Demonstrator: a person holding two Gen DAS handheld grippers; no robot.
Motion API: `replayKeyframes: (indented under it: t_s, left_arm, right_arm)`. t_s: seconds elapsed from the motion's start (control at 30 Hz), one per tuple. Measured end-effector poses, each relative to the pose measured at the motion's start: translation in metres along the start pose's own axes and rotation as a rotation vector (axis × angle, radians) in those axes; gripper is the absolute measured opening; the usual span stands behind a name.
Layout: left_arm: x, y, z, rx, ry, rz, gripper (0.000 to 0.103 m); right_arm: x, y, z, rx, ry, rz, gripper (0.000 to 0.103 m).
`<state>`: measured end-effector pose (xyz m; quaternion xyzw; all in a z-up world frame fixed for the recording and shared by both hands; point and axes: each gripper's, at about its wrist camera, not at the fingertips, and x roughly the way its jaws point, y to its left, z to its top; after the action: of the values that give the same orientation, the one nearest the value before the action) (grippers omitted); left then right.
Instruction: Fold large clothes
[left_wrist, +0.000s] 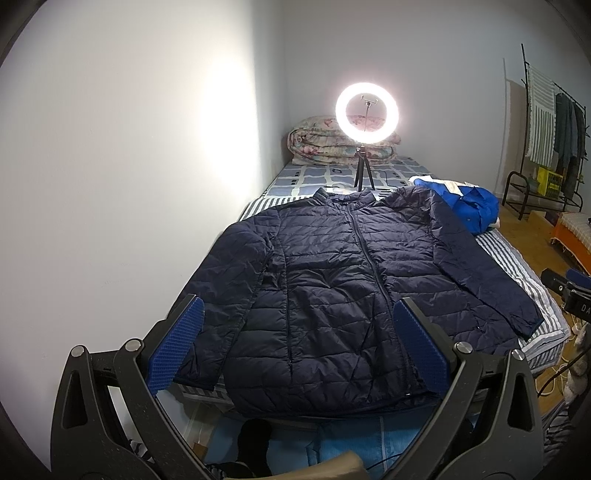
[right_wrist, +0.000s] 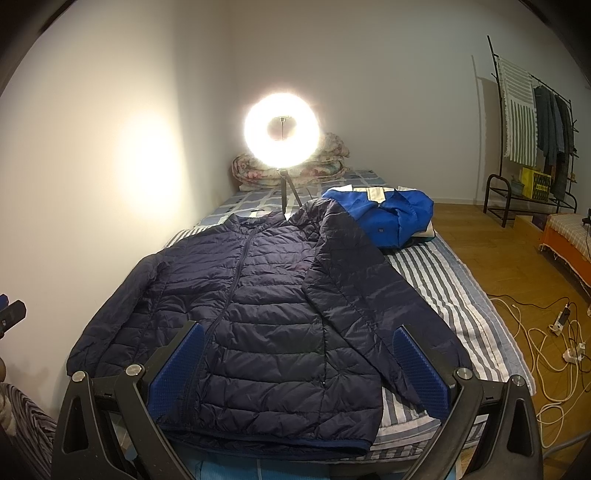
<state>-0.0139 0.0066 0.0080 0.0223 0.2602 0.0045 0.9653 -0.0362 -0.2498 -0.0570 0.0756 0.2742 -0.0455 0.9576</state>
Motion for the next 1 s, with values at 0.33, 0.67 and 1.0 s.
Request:
replayKeyframes:
  t_s: [0.33,0.67,1.0]
  left_arm:
    - [0.014,0.012,-0.004,-0.008,0.019,0.004,0.103]
    - [0.037,0.033,-0.007,-0.006,0.026,0.065,0.103]
    - [0.05,0.076,-0.033,-0.025,0.044,0.148,0.103]
  right_arm:
    - [0.006,0.001,-0.001,-0.003,0.005,-0.014,0.103]
    - [0.026,0.016,0.009,-0.018,0.028,-0.03,0.103]
    - [0.058,0.08,0.047,-0.128,0.011,0.11,0.103]
